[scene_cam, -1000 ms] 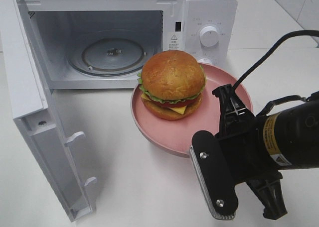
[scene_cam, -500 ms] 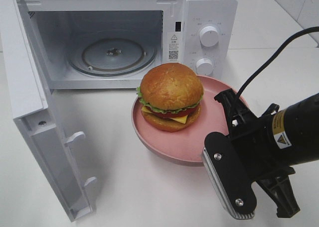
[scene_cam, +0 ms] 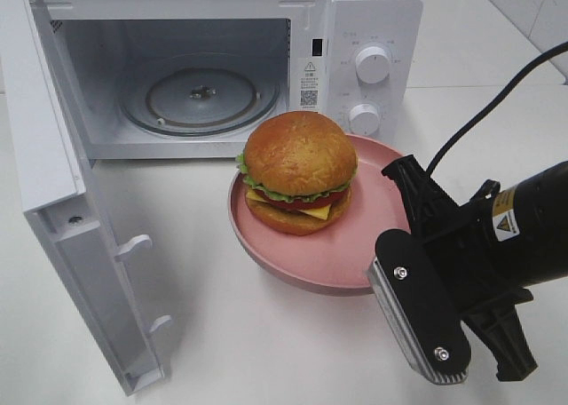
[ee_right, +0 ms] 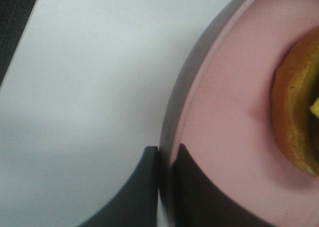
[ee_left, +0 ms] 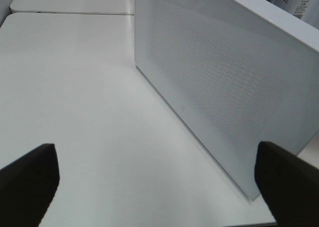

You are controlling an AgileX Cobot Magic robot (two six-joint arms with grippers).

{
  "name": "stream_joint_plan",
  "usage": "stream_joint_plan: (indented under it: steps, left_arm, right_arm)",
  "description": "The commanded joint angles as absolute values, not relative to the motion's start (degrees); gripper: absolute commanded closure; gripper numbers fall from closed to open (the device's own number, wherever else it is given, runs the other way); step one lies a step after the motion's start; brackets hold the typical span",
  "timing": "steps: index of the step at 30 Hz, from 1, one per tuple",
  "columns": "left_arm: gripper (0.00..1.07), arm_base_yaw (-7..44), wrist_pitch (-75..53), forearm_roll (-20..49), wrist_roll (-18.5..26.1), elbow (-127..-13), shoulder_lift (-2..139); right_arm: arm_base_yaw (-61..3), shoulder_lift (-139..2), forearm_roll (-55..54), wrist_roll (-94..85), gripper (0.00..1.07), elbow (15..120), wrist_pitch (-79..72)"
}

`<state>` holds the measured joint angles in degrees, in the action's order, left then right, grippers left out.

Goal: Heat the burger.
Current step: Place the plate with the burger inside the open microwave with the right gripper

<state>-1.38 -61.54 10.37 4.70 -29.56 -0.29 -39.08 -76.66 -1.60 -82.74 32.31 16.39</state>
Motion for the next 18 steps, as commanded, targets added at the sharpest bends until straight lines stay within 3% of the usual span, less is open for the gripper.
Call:
stream_joint_plan:
  steps: [1,18]
  left_arm:
    - [0.07,-1.15,-61.02,10.37,4.53,-29.45,-1.26]
    - [0.07,-1.15,-61.02,10.37,4.53,-29.45,-1.26]
  right_arm:
    - [-38.79,-76.03,-1.66,-84.0,1.07,32.49,12.72]
    - [-38.96,-77.23,2.58,-78.15,1.07,35.98,9.63]
